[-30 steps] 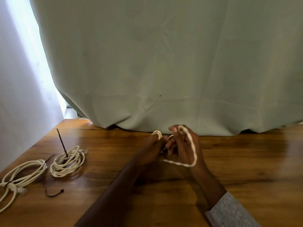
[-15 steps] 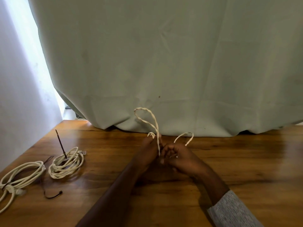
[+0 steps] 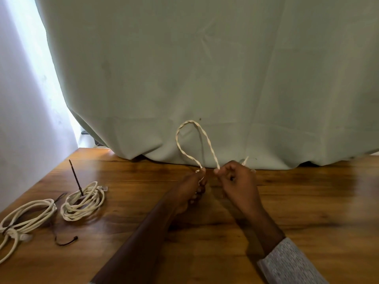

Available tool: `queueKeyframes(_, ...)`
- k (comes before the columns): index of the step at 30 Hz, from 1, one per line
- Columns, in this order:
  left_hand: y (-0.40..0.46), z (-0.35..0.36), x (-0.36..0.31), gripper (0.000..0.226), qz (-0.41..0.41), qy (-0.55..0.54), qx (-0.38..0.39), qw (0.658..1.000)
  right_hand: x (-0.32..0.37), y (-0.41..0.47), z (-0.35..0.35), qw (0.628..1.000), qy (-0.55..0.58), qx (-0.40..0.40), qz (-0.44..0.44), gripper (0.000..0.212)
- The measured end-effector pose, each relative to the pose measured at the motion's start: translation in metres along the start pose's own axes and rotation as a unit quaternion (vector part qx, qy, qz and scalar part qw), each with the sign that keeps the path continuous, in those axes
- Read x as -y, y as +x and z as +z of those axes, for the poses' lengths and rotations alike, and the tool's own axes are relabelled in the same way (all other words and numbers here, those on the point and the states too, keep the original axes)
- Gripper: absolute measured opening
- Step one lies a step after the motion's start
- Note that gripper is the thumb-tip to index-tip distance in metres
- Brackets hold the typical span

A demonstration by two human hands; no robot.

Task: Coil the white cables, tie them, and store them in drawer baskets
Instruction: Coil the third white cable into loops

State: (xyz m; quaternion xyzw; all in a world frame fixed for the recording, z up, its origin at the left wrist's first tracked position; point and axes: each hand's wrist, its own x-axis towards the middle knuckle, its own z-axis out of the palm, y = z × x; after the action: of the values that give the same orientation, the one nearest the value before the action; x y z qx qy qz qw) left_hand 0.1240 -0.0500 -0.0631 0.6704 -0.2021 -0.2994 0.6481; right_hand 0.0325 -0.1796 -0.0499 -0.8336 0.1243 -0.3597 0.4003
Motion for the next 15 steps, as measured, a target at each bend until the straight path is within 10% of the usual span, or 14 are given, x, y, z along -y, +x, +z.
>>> queueKeyframes(5, -0.008, -0.012, -0.004, 0.052, -0.051, -0.135, 0.23, 0.963, -0.017, 0.011, -0.014, 0.99, -0.049, -0.132, -0.002, 0.017)
queueKeyframes(10, -0.012, -0.016, -0.005, 0.055, -0.062, -0.195, 0.356, 0.912, -0.018, 0.008, -0.022, 0.966, -0.254, 0.02, 0.053, 0.022)
queueKeyframes(15, -0.009, -0.016, -0.003, 0.055, -0.071, -0.224, 0.389, 0.891, -0.003, 0.005, -0.013, 0.988, -0.013, 0.001, -0.152, 0.025)
